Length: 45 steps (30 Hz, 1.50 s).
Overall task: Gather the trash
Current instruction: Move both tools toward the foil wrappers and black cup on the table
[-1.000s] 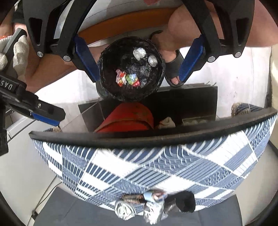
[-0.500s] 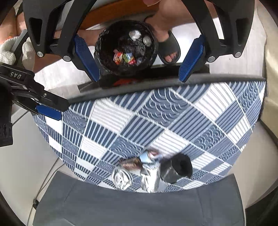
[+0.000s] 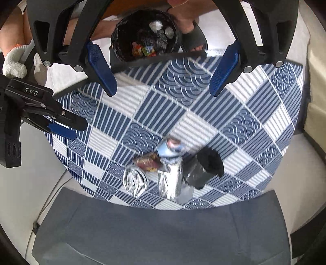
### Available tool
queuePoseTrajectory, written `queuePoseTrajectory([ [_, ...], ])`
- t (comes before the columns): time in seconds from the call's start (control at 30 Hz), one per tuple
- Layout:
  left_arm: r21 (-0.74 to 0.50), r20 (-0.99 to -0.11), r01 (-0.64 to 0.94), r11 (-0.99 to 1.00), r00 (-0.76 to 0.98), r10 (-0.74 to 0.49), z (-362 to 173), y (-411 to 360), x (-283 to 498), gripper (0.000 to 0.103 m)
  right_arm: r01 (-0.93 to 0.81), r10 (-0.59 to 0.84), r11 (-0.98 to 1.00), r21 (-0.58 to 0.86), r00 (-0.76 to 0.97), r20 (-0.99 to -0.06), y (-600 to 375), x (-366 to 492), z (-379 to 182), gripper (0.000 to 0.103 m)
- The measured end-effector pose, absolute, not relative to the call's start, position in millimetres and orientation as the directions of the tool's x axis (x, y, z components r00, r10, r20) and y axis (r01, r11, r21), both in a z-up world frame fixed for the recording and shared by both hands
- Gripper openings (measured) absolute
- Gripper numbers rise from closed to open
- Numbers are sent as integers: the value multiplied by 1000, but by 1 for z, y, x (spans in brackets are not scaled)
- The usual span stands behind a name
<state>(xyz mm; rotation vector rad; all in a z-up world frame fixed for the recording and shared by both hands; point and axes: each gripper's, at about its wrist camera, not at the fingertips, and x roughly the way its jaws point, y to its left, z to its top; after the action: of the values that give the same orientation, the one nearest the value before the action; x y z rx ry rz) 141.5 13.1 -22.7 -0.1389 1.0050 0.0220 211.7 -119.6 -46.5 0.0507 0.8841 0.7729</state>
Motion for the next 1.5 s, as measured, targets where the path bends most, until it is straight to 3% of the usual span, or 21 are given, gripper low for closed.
queuePoseTrajectory([
  [1.17,-55,-814,-162,985,578,50,-45,84,260,90,-590,554,768,250,415,-721,-50,352,-67,74],
  [1.23,-46,-813,-166,985,580,59,-47,88,264,90,-596,549,768,235,422,-721,-48,354,-66,95],
  [1.5,0,-820,-173,985,563,99,-64,101,283,90,-606,517,774,183,438,-735,-34,364,-72,97],
])
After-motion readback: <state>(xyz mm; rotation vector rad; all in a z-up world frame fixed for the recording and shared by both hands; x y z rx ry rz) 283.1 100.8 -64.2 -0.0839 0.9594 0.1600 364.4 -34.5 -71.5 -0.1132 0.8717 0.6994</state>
